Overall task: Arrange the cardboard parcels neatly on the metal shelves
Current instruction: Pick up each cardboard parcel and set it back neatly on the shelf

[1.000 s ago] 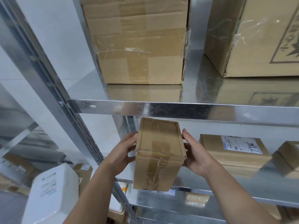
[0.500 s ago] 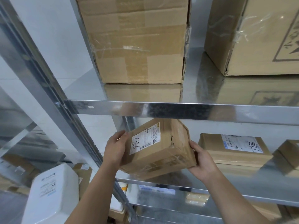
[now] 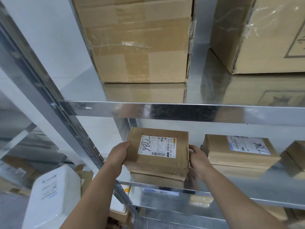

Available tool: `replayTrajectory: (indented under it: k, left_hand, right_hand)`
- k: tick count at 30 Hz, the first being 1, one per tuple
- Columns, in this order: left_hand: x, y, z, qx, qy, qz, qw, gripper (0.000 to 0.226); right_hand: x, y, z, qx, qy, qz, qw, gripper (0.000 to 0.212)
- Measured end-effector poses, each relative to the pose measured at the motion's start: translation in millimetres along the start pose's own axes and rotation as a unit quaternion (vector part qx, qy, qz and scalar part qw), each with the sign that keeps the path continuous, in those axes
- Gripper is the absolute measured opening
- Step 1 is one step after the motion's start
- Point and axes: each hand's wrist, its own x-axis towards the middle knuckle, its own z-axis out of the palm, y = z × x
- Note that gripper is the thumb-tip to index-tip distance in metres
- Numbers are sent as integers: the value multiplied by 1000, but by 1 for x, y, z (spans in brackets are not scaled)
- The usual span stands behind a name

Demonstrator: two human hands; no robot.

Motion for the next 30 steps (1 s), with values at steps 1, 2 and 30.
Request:
replayTrajectory:
  k: [1,2,30]
  left_hand:
    - [-1,2,2,13,-5,3,1000,33]
    - [2,2,2,22,-8,7,1000,33]
    - [25,12,12,188,11,4,982,22]
  right_hand:
    - [3,0,1,-27,10,-5,1000,29]
    - [5,-3,2,-31,12,4,999,28]
    - [19,-27,6,-181,0,-12,983,24]
